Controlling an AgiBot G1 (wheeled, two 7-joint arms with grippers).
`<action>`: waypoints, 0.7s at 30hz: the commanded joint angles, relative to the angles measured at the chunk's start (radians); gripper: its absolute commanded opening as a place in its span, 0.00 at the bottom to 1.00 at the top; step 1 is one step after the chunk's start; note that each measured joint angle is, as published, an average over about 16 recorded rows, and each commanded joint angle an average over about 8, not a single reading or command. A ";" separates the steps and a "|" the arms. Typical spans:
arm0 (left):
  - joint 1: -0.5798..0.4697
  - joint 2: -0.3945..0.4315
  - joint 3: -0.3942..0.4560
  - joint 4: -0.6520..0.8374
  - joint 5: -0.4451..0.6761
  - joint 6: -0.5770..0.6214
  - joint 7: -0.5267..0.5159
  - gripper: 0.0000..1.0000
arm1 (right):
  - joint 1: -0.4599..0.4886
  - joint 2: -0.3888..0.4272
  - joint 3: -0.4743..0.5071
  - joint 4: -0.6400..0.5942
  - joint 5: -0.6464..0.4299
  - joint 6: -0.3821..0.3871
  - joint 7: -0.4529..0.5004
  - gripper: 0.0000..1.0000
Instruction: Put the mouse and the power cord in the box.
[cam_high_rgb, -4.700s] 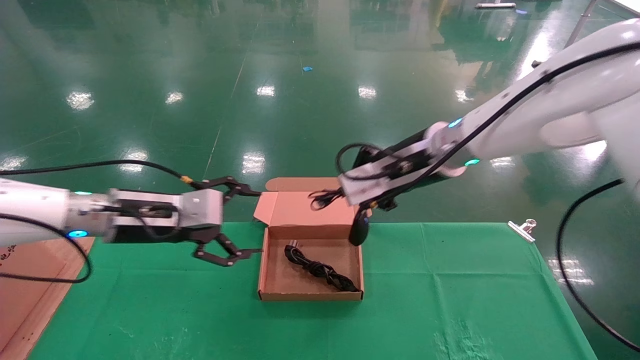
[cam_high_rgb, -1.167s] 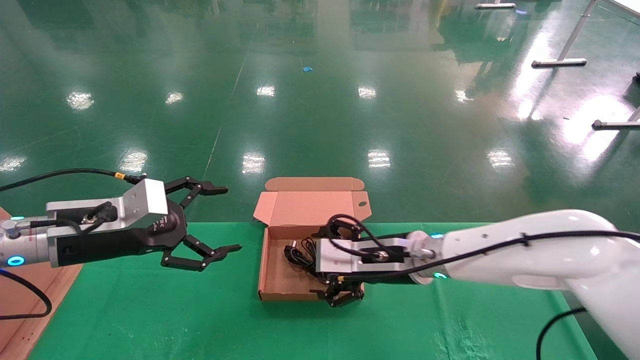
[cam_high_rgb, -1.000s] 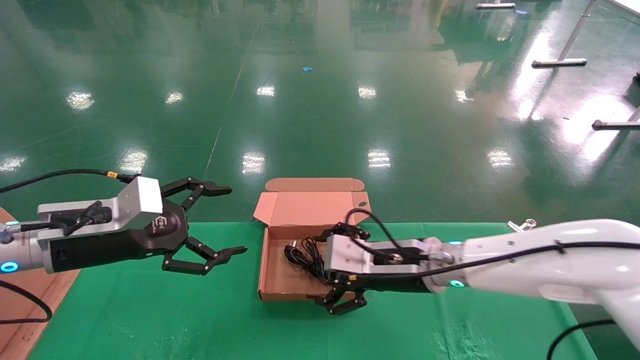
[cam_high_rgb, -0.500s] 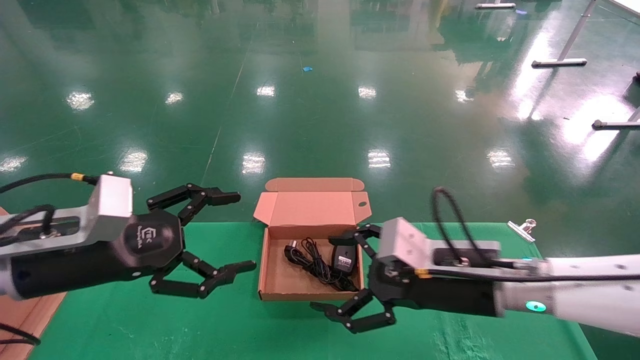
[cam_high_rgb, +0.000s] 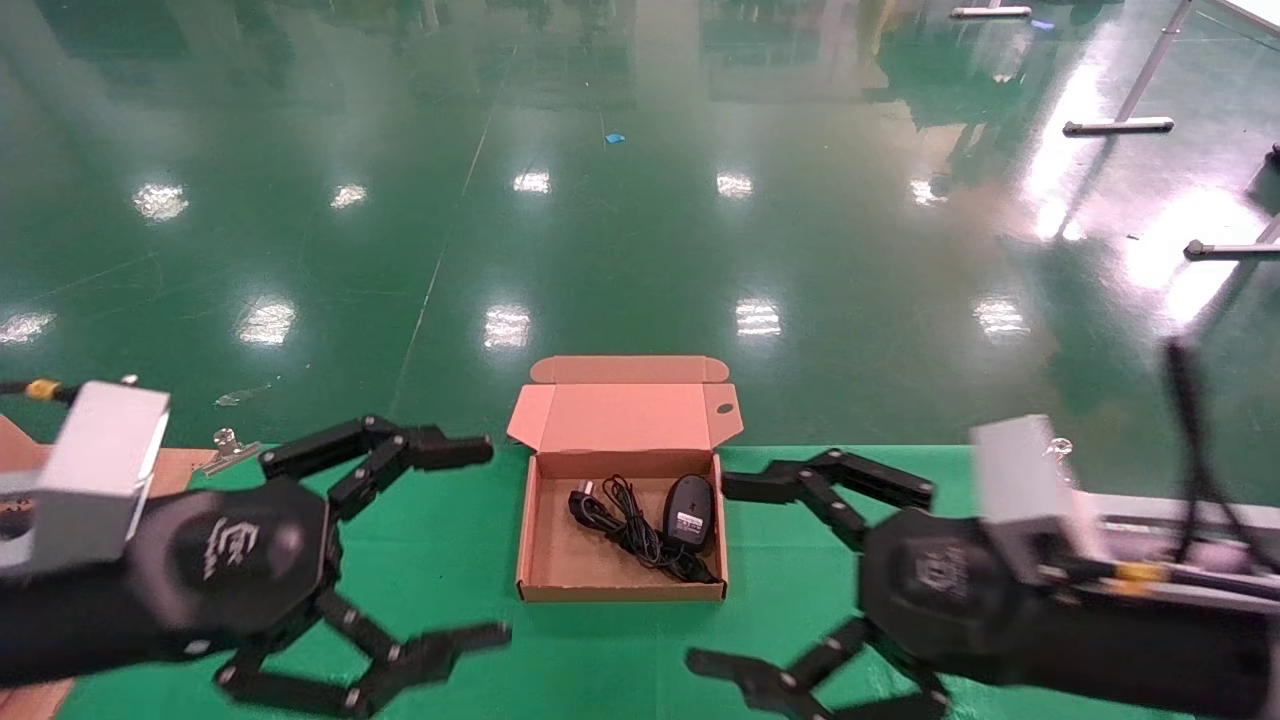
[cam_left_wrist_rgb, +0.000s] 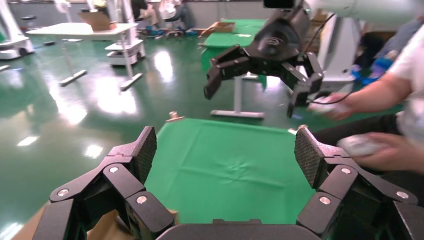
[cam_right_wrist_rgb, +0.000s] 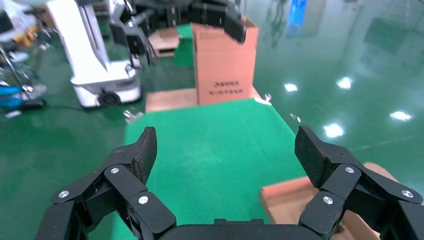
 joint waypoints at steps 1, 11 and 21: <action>0.024 -0.012 -0.022 -0.043 -0.012 0.005 -0.036 1.00 | -0.021 0.026 0.034 0.022 0.028 -0.028 0.019 1.00; 0.098 -0.047 -0.087 -0.181 -0.046 0.020 -0.139 1.00 | -0.093 0.114 0.153 0.099 0.128 -0.124 0.078 1.00; 0.095 -0.046 -0.085 -0.173 -0.047 0.019 -0.135 1.00 | -0.091 0.111 0.148 0.097 0.125 -0.121 0.076 1.00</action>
